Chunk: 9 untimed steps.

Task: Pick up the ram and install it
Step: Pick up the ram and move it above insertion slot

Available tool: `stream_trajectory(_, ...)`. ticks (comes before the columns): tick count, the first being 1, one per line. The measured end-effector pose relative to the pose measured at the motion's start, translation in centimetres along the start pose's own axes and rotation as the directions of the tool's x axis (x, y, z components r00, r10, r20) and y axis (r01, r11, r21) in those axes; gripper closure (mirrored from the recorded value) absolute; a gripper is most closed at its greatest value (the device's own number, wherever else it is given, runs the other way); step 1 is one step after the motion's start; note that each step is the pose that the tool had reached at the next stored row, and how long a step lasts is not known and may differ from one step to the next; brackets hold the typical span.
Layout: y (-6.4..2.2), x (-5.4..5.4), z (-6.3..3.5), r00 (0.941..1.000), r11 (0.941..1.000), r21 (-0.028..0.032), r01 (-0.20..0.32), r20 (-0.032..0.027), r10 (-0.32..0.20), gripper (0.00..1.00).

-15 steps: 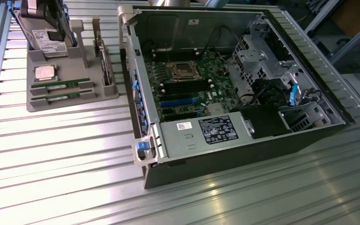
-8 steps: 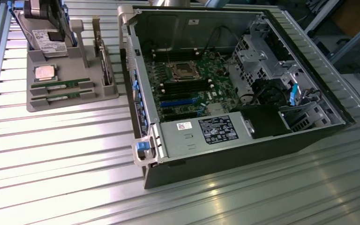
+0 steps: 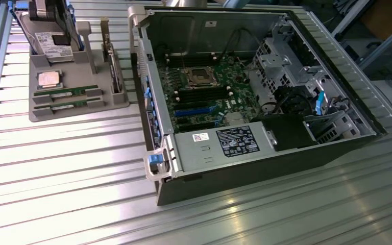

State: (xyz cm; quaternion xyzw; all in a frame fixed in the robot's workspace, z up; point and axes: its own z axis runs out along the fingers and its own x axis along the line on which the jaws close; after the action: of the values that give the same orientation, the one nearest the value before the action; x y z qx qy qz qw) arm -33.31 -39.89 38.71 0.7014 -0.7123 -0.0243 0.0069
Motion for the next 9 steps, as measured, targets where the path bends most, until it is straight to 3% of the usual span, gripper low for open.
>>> stream_trajectory(3, 0.0, 0.0, 0.0, 1.0, 1.0, 0.0, 0.0, 0.0, 0.0, 0.7)
stream_trajectory(9, -0.02, 0.01, 0.32, 1.0, 1.0, 0.0001, 0.0, 0.0001, 0.0, 0.7)
